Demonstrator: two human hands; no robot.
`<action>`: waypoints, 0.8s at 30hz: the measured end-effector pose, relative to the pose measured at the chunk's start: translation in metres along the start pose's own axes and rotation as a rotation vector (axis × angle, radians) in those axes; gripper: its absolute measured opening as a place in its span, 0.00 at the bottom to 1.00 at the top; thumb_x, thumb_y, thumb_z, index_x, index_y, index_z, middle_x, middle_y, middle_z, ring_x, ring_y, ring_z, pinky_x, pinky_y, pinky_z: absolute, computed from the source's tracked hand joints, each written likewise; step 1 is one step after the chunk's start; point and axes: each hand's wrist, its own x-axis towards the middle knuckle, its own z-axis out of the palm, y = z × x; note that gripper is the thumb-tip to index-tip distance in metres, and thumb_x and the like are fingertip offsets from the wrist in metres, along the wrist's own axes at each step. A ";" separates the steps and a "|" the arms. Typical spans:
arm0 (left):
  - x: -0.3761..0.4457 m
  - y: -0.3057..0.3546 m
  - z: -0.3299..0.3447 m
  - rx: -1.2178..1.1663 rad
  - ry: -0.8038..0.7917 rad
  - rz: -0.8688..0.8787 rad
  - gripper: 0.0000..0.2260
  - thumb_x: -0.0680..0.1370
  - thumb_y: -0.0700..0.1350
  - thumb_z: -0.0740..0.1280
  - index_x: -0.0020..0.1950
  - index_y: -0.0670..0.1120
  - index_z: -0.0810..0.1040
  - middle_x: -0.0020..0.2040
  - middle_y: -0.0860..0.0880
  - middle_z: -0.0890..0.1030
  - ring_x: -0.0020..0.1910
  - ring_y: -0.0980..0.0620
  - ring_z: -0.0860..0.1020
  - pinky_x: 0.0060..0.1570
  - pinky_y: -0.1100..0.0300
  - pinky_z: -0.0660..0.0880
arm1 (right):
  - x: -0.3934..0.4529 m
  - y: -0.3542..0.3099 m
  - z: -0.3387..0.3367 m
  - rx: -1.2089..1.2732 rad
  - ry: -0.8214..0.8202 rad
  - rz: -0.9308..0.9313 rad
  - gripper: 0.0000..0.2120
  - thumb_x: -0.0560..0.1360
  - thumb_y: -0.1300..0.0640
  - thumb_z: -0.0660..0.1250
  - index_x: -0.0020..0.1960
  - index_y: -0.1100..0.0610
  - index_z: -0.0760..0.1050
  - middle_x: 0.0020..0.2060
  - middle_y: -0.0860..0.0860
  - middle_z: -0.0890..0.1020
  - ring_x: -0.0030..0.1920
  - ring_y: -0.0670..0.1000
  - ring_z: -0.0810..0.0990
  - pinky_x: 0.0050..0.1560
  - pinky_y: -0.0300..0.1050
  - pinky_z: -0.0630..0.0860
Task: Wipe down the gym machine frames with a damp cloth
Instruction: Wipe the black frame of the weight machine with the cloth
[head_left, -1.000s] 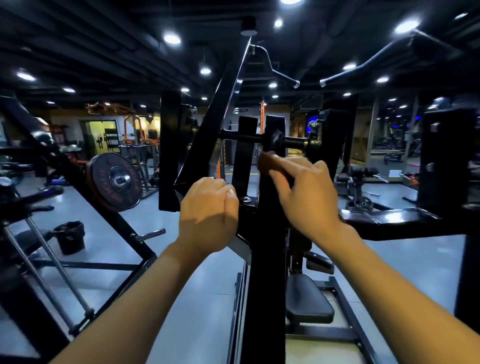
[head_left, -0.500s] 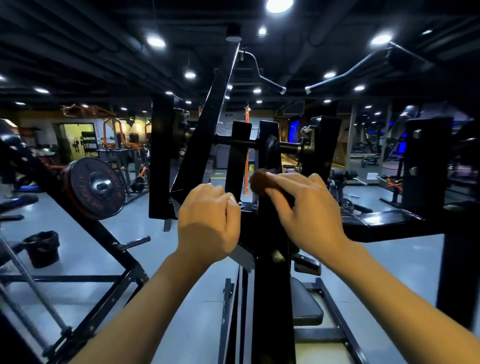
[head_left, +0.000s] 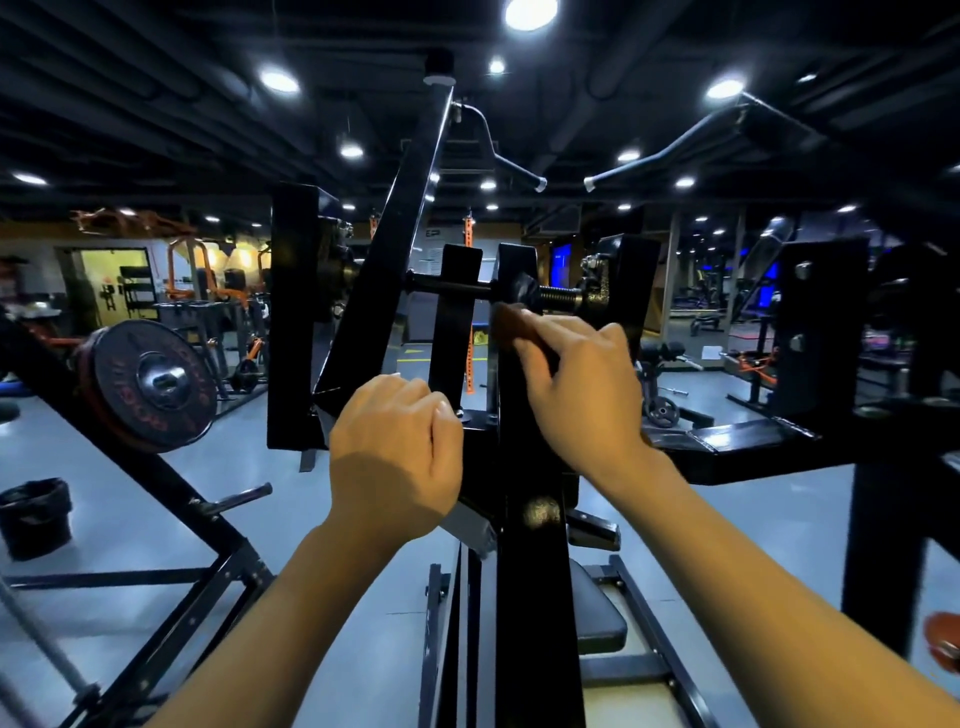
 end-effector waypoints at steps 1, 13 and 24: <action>0.000 -0.001 0.001 -0.009 0.009 -0.001 0.19 0.81 0.42 0.54 0.30 0.44 0.66 0.30 0.50 0.66 0.32 0.49 0.64 0.41 0.54 0.66 | -0.006 -0.004 -0.003 -0.007 -0.011 -0.048 0.17 0.84 0.47 0.64 0.72 0.42 0.76 0.62 0.41 0.82 0.52 0.47 0.67 0.44 0.41 0.66; -0.003 -0.003 0.007 -0.023 0.094 -0.036 0.20 0.80 0.41 0.53 0.31 0.42 0.75 0.30 0.49 0.70 0.32 0.47 0.68 0.44 0.49 0.72 | -0.011 -0.001 -0.006 0.014 -0.065 -0.158 0.16 0.84 0.48 0.65 0.71 0.41 0.77 0.61 0.38 0.82 0.52 0.50 0.71 0.47 0.43 0.71; -0.006 -0.002 0.008 -0.042 0.108 -0.059 0.21 0.81 0.42 0.53 0.31 0.42 0.77 0.31 0.48 0.74 0.33 0.46 0.71 0.52 0.57 0.71 | -0.009 0.013 -0.008 0.054 -0.092 -0.180 0.16 0.84 0.47 0.64 0.70 0.41 0.78 0.61 0.38 0.82 0.55 0.49 0.72 0.49 0.39 0.68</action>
